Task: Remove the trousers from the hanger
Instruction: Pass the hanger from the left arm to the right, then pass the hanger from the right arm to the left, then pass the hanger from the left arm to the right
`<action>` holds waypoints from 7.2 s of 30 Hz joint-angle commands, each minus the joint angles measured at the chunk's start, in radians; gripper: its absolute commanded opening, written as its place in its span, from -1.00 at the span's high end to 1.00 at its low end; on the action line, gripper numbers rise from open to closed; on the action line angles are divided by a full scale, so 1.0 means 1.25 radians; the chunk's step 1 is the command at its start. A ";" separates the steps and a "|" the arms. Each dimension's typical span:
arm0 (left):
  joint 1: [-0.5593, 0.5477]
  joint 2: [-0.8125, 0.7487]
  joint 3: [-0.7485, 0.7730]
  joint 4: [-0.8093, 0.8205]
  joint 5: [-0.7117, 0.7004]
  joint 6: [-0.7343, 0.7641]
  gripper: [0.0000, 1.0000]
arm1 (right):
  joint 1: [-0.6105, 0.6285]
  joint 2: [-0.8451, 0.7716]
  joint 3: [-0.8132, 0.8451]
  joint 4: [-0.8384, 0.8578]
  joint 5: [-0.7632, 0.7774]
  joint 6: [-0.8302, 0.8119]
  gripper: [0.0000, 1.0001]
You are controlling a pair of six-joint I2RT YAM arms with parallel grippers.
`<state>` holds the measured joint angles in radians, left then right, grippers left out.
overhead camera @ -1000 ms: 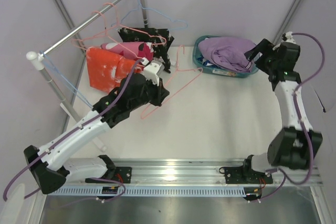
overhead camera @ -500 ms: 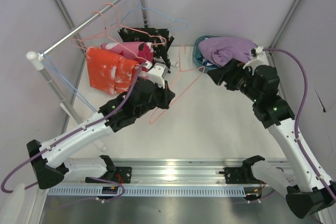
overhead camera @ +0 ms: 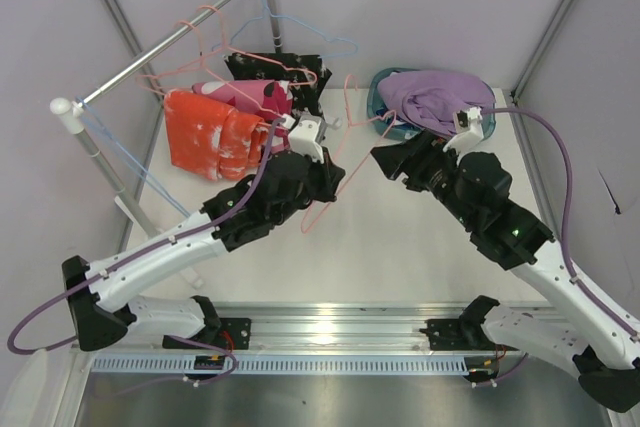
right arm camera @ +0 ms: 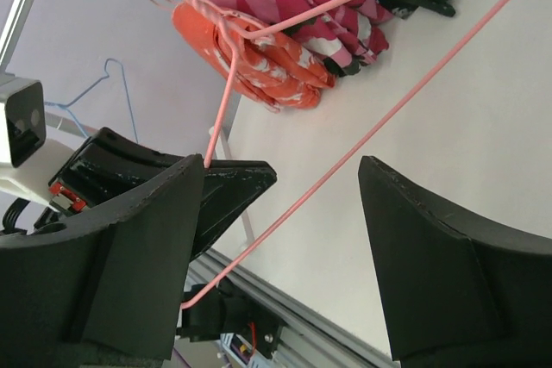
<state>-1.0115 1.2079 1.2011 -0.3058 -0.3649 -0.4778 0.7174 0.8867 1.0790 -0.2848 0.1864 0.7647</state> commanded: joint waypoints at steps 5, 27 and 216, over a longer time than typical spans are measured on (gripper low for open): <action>-0.022 0.028 0.033 0.043 -0.066 -0.035 1.00 | 0.024 0.012 -0.003 0.079 0.106 0.006 -0.56; -0.061 0.079 0.070 0.037 -0.127 -0.083 1.00 | 0.025 0.136 -0.016 0.219 0.045 0.006 -0.54; 0.128 -0.008 0.199 0.074 0.082 -0.321 -0.95 | -0.024 0.075 0.219 -0.138 -0.221 -0.640 1.00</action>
<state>-0.8452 1.2167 1.4845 -0.3542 -0.3111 -0.7170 0.6807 0.9855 1.3384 -0.5369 -0.0765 -0.0628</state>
